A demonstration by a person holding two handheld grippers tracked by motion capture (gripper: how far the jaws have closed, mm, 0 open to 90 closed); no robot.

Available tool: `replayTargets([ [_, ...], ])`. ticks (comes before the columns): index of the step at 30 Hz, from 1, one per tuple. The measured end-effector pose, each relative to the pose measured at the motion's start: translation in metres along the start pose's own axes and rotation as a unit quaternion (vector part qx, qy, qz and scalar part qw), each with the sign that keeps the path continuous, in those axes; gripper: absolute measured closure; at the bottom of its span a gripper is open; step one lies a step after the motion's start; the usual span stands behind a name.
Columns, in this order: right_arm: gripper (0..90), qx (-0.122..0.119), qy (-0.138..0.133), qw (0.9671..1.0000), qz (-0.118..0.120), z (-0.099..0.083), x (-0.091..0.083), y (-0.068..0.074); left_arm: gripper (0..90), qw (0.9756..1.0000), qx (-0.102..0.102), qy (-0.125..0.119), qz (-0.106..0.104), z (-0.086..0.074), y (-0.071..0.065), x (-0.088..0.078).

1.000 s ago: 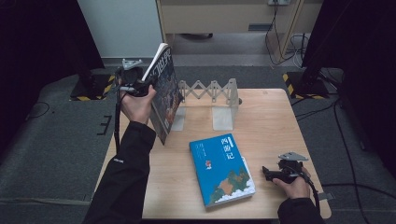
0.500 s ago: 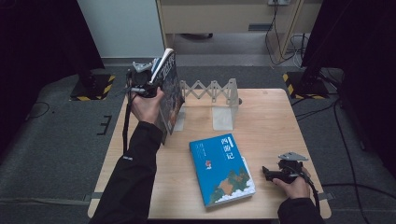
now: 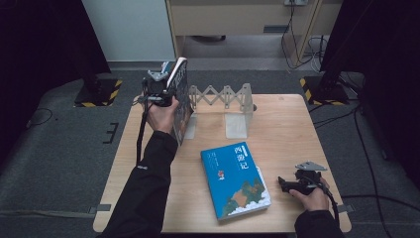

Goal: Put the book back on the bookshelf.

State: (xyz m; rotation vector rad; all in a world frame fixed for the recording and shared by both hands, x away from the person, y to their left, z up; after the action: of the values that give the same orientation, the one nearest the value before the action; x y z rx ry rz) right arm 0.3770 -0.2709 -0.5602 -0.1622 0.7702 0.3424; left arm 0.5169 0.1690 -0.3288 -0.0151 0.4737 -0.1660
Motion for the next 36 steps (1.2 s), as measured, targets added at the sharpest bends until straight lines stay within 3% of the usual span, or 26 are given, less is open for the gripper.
replayTargets([
  [13, 2.8, 0.001, 0.001, 1.0, 0.0, 0.0, 0.0, 0.0, 82.2, 0.9997, -0.016, -0.011, 0.015, -0.017, 0.005, 0.012],
  [25, 2.8, 0.001, 0.0, 1.0, 0.001, 0.0, 0.0, 0.0, 82.0, 0.9989, 0.02, -0.02, 0.036, -0.027, 0.0, 0.016],
  [31, 2.8, 0.001, 0.0, 1.0, 0.001, 0.0, 0.0, 0.0, 81.7, 0.9991, 0.004, -0.024, 0.033, -0.029, 0.004, 0.016],
  [36, 2.8, 0.001, 0.0, 1.0, 0.0, 0.0, 0.0, 0.0, 80.0, 0.9992, 0.011, -0.023, 0.03, -0.034, 0.007, 0.016],
])
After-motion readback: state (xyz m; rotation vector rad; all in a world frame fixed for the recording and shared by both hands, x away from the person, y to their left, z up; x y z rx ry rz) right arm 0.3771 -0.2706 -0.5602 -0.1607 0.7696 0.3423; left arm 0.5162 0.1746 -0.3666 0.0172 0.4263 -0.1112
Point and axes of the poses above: each handheld gripper's, and its own axes: x roughly forward along the jaws, z roughly out of its top, y roughly to its left, the point moved 3 cm from there along x, roughly forward along the jaws, and after that the axes turned 2 degrees about -x, right-handed, at the moved point
